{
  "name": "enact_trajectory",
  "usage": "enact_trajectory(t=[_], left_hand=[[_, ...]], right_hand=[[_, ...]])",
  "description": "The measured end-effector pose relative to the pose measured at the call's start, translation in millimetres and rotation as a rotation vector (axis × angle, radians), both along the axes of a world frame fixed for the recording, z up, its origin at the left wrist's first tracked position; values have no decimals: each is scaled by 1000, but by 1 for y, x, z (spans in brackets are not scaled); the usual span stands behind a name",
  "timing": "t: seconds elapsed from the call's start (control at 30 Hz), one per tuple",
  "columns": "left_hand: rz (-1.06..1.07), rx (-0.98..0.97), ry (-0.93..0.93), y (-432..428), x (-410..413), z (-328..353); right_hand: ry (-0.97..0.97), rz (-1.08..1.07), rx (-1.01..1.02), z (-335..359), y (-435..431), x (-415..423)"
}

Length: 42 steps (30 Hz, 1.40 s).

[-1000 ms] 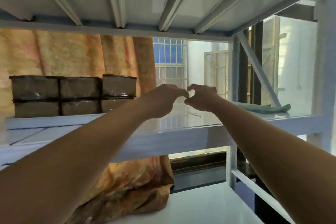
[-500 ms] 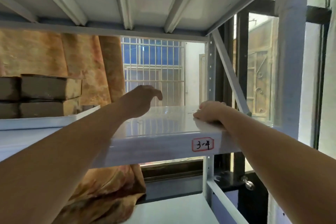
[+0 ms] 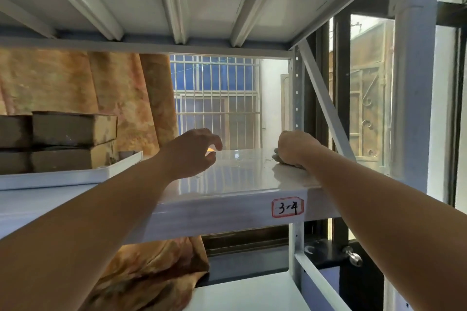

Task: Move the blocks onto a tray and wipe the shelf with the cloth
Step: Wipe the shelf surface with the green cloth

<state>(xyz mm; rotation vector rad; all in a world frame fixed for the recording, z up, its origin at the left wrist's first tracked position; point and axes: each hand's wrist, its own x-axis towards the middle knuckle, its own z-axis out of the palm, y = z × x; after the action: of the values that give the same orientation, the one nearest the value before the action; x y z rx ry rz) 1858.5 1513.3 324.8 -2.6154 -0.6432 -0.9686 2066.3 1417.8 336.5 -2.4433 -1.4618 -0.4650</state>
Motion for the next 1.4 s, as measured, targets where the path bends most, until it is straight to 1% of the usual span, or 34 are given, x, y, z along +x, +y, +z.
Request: enact_trajectory(t=[0.07,0.1,0.17,0.23,0.3,0.33,0.4,0.47,0.5,0.57,0.63,0.67,0.7,0.8,0.83,0.9,0.97,1.03,1.1,1.17,1.2,1.23,1.3,1.33,1.37,1.4], left_hand=[[-27,6,-15,-1,-3,0],[-26,2,-34,0,-4,0],[-3,-5,-106,0,-6,1],[33,-64,-189,-2,-7,4],[31,-211,-276,-5,-9,7],[13,-299,-328,-5,-10,9],[-49,-508,-437,-4,-13,13],[-160,-747,-553,-4,-15,17],[-202,-821,-614,-4,-16,18],[-221,-838,-723,-2,-17,20],[-169,-757,-784,4,-19,21],[-125,-708,-815,5,-20,22],[-89,-672,-852,6,-22,22],[-16,-623,-949,8,-25,23],[21,-603,-969,9,-26,22],[99,-562,-996,10,-27,21],[135,-520,-1052,11,-28,22],[83,-466,-1116,11,-30,23],[32,-401,-1128,11,-31,24],[69,-371,-1112,12,-32,25],[118,-379,-1081,12,-33,25],[186,-396,-1016,12,-33,24],[349,-403,-833,9,-34,20],[417,-375,-762,7,-35,18],[461,-337,-720,6,-35,17],[478,-305,-698,6,-35,17]], right_hand=[[134,69,59,12,3,-16],[228,122,128,19,6,-25],[476,221,308,34,10,-43],[667,293,414,43,14,-59],[851,369,485,47,20,-76],[974,420,511,48,22,-86],[1194,523,544,48,24,-105],[1310,609,539,47,28,-119],[1342,647,533,46,29,-126],[1386,694,545,45,35,-134],[1398,701,593,44,42,-135],[1379,669,640,45,45,-134],[1307,606,700,45,50,-130],[970,383,807,44,61,-112],[951,328,846,43,64,-104],[1000,265,896,38,65,-90],[1071,262,948,30,64,-80],[1155,338,1060,24,65,-74],[1277,442,1155,22,65,-70],[1335,486,1167,22,67,-67],[1322,461,1121,21,67,-66],[1244,386,1032,21,66,-65],[935,167,830,18,64,-65],[783,89,810,15,65,-65],[654,65,835,13,65,-67],[537,92,876,11,65,-71]])
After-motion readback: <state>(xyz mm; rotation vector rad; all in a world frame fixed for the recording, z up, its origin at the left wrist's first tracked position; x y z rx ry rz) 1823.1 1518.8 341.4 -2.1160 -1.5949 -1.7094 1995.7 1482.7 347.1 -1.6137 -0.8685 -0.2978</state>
